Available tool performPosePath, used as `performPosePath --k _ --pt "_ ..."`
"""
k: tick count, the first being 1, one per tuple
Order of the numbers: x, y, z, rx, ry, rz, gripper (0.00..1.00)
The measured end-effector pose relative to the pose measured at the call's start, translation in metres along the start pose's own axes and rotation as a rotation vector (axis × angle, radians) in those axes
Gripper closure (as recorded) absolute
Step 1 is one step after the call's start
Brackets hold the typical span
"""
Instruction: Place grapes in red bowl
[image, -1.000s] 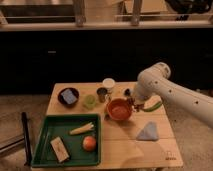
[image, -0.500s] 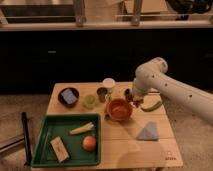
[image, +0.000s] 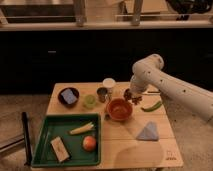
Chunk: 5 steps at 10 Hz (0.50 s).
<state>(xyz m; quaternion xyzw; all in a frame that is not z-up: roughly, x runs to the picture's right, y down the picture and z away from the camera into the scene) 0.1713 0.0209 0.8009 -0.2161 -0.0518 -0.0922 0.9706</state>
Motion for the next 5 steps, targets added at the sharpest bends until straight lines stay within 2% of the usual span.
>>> performPosePath --k 5 --pt "-0.016 -0.008 0.004 -0.016 -0.007 -0.034 0.93"
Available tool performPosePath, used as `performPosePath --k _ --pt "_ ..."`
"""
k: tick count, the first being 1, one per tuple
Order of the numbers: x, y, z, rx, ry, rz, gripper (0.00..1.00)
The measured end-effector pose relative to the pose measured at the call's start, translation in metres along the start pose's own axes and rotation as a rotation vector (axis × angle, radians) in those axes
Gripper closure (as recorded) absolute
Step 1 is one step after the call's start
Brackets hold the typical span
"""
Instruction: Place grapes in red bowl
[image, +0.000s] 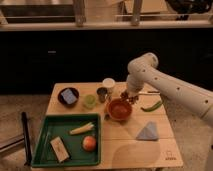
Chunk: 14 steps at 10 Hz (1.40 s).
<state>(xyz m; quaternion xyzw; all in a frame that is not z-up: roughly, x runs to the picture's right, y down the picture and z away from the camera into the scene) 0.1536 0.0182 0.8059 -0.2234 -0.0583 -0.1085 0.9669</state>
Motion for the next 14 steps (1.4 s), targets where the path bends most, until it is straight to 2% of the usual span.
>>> performPosePath --k 14 --pt "-0.023 -0.007 0.006 -0.021 0.017 -0.162 0.93"
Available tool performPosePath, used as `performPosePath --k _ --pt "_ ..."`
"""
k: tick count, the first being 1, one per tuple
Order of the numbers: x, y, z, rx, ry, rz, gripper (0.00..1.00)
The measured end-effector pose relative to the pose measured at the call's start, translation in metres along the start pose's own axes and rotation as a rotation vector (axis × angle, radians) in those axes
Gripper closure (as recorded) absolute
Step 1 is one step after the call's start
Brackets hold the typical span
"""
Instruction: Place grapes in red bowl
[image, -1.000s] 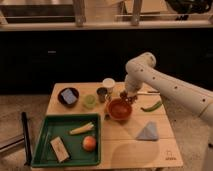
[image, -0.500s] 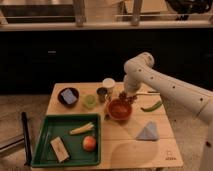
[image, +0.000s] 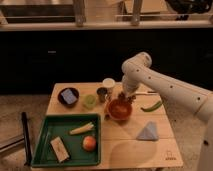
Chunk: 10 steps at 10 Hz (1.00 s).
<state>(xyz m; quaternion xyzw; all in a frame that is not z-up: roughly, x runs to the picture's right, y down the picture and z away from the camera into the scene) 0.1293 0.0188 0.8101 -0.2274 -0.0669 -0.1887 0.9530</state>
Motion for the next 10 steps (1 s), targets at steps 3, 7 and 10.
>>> performPosePath --k 3,7,10 --pt "-0.003 -0.001 0.000 -0.004 0.005 -0.033 0.93" --pt "-0.011 -0.005 0.001 -0.006 0.010 -0.078 0.93" --pt "-0.013 -0.006 0.000 -0.007 0.015 -0.106 0.93"
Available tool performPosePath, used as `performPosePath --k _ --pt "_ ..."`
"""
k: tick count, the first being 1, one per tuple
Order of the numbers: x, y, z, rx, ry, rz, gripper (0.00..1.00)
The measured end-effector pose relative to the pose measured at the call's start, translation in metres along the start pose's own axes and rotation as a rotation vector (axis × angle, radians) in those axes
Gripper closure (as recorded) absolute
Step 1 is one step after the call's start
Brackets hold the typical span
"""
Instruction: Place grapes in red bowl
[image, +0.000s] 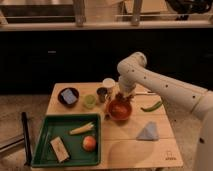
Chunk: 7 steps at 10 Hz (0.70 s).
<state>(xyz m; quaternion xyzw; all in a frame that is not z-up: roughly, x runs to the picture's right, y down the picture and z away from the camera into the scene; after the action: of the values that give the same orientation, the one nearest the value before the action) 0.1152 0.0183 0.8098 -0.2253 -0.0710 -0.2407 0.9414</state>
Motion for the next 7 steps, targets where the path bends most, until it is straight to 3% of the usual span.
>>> performPosePath --k 4,7 --pt "-0.0027 -0.0010 -0.0006 -0.002 0.003 -0.030 0.93" --pt "-0.0032 -0.0005 0.0006 -0.031 -0.027 -0.036 0.93"
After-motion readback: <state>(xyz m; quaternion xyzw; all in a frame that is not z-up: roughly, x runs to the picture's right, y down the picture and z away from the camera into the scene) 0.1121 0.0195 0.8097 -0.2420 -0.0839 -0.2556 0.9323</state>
